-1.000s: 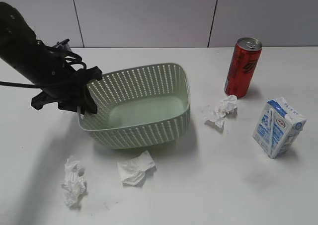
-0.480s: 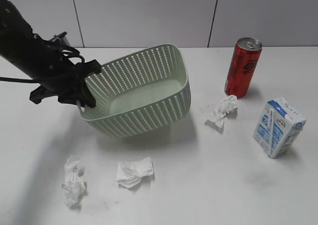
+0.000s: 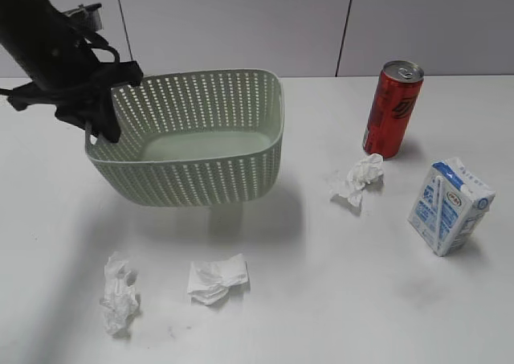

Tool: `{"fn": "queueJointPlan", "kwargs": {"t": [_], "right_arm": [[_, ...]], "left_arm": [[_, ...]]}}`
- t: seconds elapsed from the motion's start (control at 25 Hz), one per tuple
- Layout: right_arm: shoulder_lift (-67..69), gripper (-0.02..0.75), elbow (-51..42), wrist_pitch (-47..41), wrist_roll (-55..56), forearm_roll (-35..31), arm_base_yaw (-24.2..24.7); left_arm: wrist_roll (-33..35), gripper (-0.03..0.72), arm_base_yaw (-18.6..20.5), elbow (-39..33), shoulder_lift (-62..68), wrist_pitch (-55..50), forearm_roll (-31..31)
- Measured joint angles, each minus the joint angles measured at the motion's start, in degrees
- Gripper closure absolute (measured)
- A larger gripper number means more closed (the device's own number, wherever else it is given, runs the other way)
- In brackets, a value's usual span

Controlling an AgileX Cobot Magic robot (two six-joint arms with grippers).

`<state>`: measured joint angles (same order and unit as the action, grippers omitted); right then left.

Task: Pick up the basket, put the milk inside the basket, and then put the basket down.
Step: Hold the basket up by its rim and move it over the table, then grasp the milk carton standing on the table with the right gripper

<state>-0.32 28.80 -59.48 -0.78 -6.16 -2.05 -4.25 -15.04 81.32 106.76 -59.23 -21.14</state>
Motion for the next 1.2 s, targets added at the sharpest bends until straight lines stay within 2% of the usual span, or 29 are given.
{"fn": "queueJointPlan", "kwargs": {"t": [0.2, 0.36, 0.52, 0.72, 0.96, 1.2], "right_arm": [[0.0, 0.212, 0.3, 0.1, 0.0, 0.0, 0.0], [4.8, 0.178, 3.3, 2.1, 0.0, 0.0, 0.0], [15.3, 0.087, 5.1, 7.3, 0.0, 0.0, 0.0], [31.0, 0.071, 8.7, 14.1, -2.2, -1.7, 0.0], [52.4, 0.071, 16.7, 12.3, -9.4, -6.4, -0.9], [69.4, 0.073, 25.9, 8.9, -10.7, -1.6, -6.4]], "left_arm": [[-2.4, 0.702, -2.4, 2.5, 0.0, -3.8, 8.0], [-2.7, 0.702, -4.4, 2.7, 0.0, -4.1, 9.4], [-2.9, 0.702, -4.5, 2.7, 0.0, -4.1, 9.6], [-3.0, 0.702, -4.5, 2.7, 0.0, -4.1, 9.6], [-3.0, 0.702, -4.5, 2.7, 0.0, -4.1, 9.5], [-3.0, 0.702, -4.5, 2.7, 0.0, -4.1, 9.5]]}}
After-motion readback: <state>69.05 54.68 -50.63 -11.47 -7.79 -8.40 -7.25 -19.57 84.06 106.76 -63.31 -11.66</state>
